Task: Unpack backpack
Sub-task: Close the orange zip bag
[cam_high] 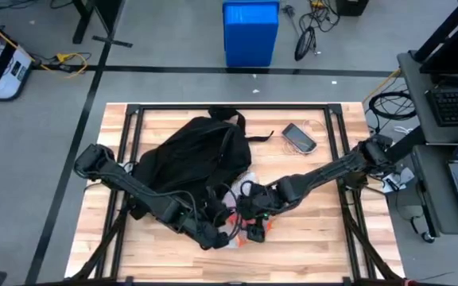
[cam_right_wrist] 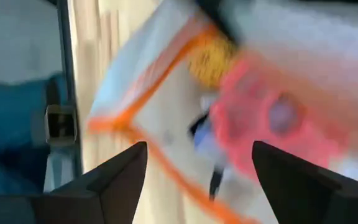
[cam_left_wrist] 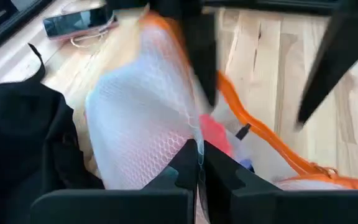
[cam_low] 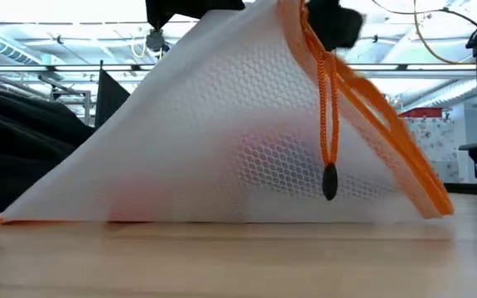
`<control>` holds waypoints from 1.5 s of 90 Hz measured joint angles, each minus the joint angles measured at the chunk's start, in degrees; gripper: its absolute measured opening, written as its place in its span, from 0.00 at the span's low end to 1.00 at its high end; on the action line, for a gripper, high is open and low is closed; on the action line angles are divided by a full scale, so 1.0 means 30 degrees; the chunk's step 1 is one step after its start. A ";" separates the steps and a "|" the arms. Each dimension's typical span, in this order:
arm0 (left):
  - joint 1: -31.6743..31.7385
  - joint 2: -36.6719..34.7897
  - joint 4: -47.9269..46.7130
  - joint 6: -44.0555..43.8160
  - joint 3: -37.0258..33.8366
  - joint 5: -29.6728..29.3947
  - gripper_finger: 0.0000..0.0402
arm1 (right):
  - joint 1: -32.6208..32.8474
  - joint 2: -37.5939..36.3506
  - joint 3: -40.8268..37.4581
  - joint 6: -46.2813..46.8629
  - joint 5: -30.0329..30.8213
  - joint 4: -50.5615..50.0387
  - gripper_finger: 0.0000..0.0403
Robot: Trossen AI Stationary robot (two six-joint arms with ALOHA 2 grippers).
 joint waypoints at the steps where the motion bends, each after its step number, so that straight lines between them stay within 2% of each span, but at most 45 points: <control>1: -0.0004 0.0000 -0.0020 0.0000 0.0000 -0.0004 0.00 | 0.0107 -0.0002 0.0125 0.0084 0.0000 -0.0305 0.67; 14: -0.0100 0.0000 -0.0081 -0.0002 0.0000 0.0059 0.00 | 0.1512 -0.0021 0.1400 0.1837 0.0130 -0.3384 0.65; 39: -0.0095 0.0000 -0.0079 -0.0014 0.0000 0.0066 0.00 | 0.3979 -0.0028 0.2226 0.4133 0.0253 -0.3955 0.64; 43: -0.0095 0.0000 -0.0083 0.0001 -0.0007 0.0066 0.00 | 0.4395 -0.0023 0.2226 0.4399 0.1120 -0.3934 0.64; 60: -0.0095 0.0000 -0.0029 0.0354 -0.0007 0.0483 0.00 | 0.5977 0.0747 0.2219 0.4500 0.7212 -0.2624 0.64; 68: -0.0122 0.0000 -0.0025 0.0503 -0.0015 0.0751 0.00 | 0.6538 0.1449 0.2233 0.4253 0.9266 -0.1065 0.64; 86: -0.0146 0.0000 -0.0020 0.0411 -0.0022 0.1127 0.00 | 0.7016 0.4097 0.2212 0.2336 1.0065 0.1102 0.64; 96: -0.0146 0.0000 0.0009 0.0288 -0.0022 0.1194 0.00 | 0.6984 0.5197 0.2208 0.2705 1.1551 0.1300 0.64; 120: -0.0146 0.0000 0.0034 -0.0131 -0.0036 0.1195 0.00 | 0.7217 0.5948 0.2204 0.2939 1.5925 0.3870 0.64; 135: -0.0124 0.0000 0.0015 -0.0050 -0.0036 0.1195 0.00 | 0.7231 0.6178 0.2216 0.2677 1.6133 0.4771 0.62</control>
